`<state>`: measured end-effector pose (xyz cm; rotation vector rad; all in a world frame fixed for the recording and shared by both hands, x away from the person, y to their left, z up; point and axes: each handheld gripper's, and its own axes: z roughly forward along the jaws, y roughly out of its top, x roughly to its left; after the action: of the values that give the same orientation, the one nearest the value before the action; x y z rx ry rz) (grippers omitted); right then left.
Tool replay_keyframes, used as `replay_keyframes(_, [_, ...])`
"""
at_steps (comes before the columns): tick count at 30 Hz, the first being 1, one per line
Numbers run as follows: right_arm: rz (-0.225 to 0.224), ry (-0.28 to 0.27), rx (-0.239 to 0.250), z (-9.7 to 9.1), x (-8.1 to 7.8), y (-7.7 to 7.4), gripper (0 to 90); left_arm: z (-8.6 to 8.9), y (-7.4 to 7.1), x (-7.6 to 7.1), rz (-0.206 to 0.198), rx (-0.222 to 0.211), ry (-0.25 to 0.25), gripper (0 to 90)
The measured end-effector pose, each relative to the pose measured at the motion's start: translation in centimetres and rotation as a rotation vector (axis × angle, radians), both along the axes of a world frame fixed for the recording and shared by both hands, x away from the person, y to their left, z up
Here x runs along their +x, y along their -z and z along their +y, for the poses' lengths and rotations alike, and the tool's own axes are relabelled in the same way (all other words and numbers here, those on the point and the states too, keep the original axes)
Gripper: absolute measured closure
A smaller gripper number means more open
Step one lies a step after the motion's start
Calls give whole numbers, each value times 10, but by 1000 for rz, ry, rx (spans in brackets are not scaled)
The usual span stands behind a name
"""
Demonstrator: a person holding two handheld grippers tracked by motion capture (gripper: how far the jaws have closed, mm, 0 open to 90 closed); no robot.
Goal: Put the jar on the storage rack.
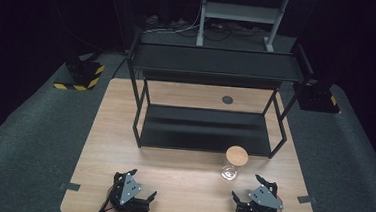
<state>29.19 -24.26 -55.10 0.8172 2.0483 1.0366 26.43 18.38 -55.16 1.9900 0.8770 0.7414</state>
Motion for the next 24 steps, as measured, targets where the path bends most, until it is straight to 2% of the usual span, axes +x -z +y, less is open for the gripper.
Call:
replay_keyframes(15, [9,1,13,-1,1,0,9,-1,0,-1,-5,15,13,9])
replay_keyframes(19, [17,7,26,-2,2,-1,9,1,0,-2,-6,-4,10,9])
replay_keyframes(24, [10,10,40,-4,2,-1,8,1,0,-2,-6,-5,14,10])
